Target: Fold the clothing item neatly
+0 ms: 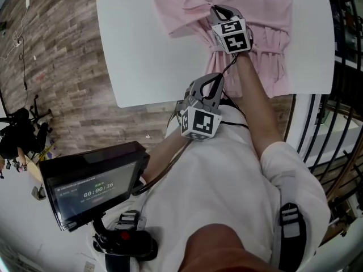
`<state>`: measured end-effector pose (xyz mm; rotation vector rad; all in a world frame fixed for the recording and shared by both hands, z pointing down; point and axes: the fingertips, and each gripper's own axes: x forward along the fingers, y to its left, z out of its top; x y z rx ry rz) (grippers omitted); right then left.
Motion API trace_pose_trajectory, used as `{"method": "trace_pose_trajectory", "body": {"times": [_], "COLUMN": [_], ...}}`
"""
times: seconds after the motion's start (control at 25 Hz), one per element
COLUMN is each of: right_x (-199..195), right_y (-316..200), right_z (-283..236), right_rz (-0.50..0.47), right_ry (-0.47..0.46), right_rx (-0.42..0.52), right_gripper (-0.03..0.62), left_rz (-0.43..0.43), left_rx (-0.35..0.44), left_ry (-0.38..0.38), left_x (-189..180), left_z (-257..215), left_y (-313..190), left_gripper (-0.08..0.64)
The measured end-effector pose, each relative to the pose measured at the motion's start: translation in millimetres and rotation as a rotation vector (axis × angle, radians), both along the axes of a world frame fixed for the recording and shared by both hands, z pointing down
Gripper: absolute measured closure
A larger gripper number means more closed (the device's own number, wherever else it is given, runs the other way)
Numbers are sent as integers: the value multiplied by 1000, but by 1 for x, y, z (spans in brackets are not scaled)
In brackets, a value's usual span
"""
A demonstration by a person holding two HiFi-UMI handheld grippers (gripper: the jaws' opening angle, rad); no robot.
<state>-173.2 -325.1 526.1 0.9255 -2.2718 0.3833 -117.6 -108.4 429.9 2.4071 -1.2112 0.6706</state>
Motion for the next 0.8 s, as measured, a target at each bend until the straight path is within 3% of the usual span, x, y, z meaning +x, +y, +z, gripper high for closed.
{"method": "trace_pose_trajectory", "body": {"times": [0.4,0.8], "right_x": [63,148], "right_y": [-21,-36], "right_z": [4,16], "right_rz": [123,214], "right_ry": [59,75], "right_rx": [16,16], "right_gripper": [561,561], "left_rz": [44,79], "left_rx": [-5,-15], "left_ry": [-4,-30], "left_x": [4,47], "left_z": [-1,6], "left_y": [3,-4], "left_gripper": [557,557]}}
